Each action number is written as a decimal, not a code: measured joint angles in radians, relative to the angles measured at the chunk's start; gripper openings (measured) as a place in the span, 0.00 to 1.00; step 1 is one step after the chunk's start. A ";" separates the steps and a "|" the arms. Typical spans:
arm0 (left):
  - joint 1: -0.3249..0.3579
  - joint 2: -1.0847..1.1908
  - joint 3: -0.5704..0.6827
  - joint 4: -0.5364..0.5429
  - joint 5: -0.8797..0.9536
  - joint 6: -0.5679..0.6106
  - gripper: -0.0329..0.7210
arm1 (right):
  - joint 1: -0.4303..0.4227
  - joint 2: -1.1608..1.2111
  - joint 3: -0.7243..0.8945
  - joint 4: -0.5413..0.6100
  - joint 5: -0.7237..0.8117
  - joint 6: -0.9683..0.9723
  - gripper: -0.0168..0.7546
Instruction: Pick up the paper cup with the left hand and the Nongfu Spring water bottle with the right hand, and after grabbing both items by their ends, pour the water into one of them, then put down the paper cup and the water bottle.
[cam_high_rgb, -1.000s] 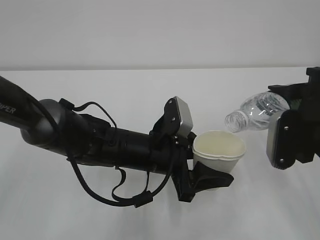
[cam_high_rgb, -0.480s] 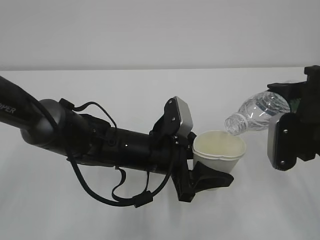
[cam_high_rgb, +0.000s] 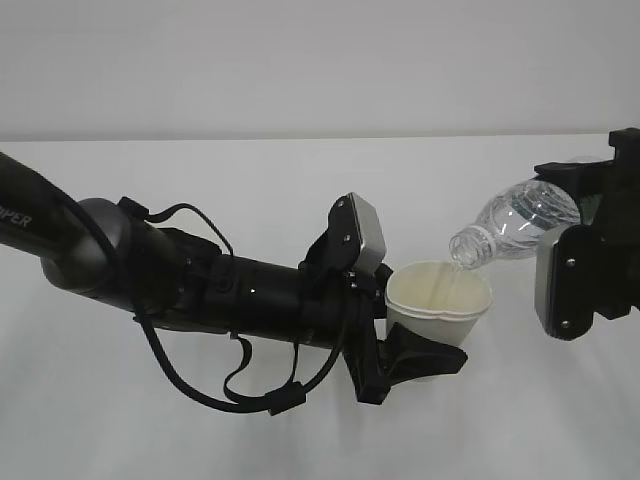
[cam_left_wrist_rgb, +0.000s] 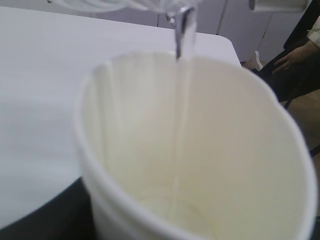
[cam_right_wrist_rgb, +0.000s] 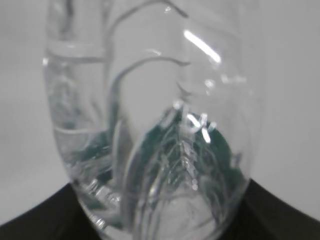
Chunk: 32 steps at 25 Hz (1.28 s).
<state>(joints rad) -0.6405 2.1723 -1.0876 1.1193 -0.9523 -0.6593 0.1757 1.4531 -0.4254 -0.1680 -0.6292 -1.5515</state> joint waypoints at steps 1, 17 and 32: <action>0.000 0.000 0.000 0.000 0.000 0.000 0.65 | 0.000 0.000 0.000 0.000 -0.001 -0.002 0.60; 0.000 0.000 0.000 0.000 0.000 0.000 0.65 | 0.000 0.000 0.000 0.000 -0.001 -0.038 0.60; 0.000 0.000 0.000 0.000 0.000 0.000 0.65 | 0.000 0.000 0.000 0.000 -0.008 -0.040 0.60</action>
<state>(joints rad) -0.6405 2.1723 -1.0876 1.1193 -0.9523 -0.6593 0.1757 1.4531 -0.4254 -0.1680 -0.6375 -1.5915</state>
